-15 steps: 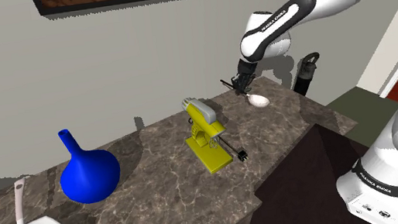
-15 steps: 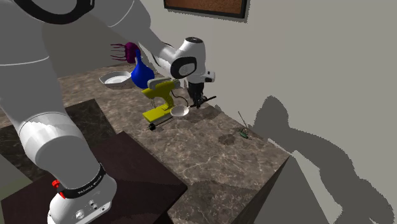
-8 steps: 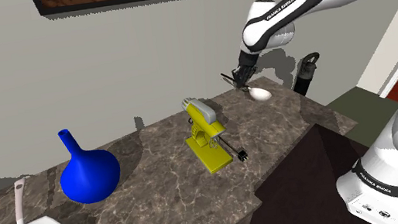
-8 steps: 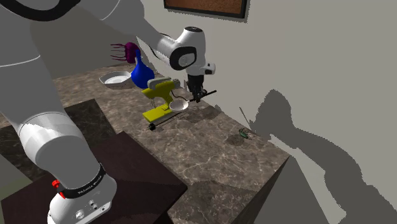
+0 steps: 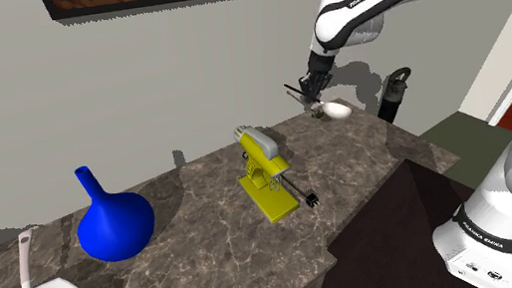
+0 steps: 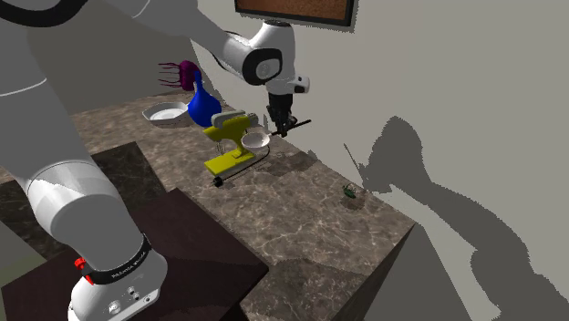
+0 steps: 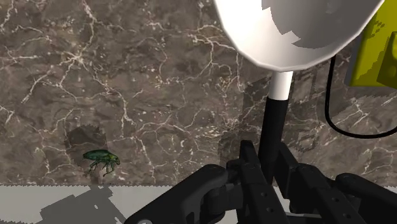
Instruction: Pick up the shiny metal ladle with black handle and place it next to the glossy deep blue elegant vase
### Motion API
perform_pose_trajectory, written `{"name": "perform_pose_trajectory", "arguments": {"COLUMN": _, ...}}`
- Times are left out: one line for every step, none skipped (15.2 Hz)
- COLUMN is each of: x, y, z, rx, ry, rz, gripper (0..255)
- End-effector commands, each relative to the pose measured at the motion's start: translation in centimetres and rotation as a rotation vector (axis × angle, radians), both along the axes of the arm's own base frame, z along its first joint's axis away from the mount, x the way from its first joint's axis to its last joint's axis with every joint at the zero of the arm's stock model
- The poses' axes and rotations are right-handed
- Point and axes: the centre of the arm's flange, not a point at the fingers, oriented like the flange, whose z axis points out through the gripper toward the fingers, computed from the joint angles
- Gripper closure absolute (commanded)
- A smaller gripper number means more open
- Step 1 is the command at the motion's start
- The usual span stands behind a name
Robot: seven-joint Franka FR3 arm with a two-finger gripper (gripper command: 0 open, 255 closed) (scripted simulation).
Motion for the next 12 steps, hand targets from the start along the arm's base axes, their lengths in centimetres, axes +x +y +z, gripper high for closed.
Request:
{"name": "perform_pose_trajectory", "arguments": {"x": 0.0, "y": 0.0, "z": 1.1, "rx": 0.000, "ry": 0.000, "rz": 0.000, "gripper": 255}}
{"name": "perform_pose_trajectory", "arguments": {"x": 0.0, "y": 0.0, "z": 1.7, "rx": 0.000, "ry": 0.000, "rz": 0.000, "gripper": 255}}
{"name": "perform_pose_trajectory", "arguments": {"x": 0.0, "y": 0.0, "z": 2.2, "rx": 0.000, "ry": 0.000, "rz": 0.000, "gripper": 255}}
{"name": "perform_pose_trajectory", "arguments": {"x": 0.0, "y": 0.0, "z": 2.7, "rx": 0.000, "ry": 0.000, "rz": 0.000, "gripper": 255}}
{"name": "perform_pose_trajectory", "arguments": {"x": 0.0, "y": 0.0, "z": 3.2, "rx": 0.000, "ry": 0.000, "rz": 0.000, "gripper": 255}}
{"name": "perform_pose_trajectory", "arguments": {"x": 0.0, "y": 0.0, "z": 3.8, "rx": 0.000, "ry": 0.000, "rz": 0.000, "gripper": 255}}
{"name": "perform_pose_trajectory", "arguments": {"x": 0.0, "y": 0.0, "z": 4.3, "rx": 0.000, "ry": 0.000, "rz": 0.000, "gripper": 255}}
{"name": "perform_pose_trajectory", "arguments": {"x": 0.0, "y": 0.0, "z": 4.8, "rx": 0.000, "ry": 0.000, "rz": 0.000, "gripper": 255}}
{"name": "perform_pose_trajectory", "arguments": {"x": 0.0, "y": 0.0, "z": 5.3, "rx": 0.000, "ry": 0.000, "rz": 0.000, "gripper": 255}}
{"name": "perform_pose_trajectory", "arguments": {"x": 0.0, "y": 0.0, "z": 5.9, "rx": 0.000, "ry": 0.000, "rz": 0.000, "gripper": 255}}
{"name": "perform_pose_trajectory", "arguments": {"x": 0.0, "y": 0.0, "z": 6.4, "rx": 0.000, "ry": 0.000, "rz": 0.000, "gripper": 255}}
{"name": "perform_pose_trajectory", "arguments": {"x": 0.0, "y": 0.0, "z": 6.9, "rx": 0.000, "ry": 0.000, "rz": 0.000, "gripper": 255}}
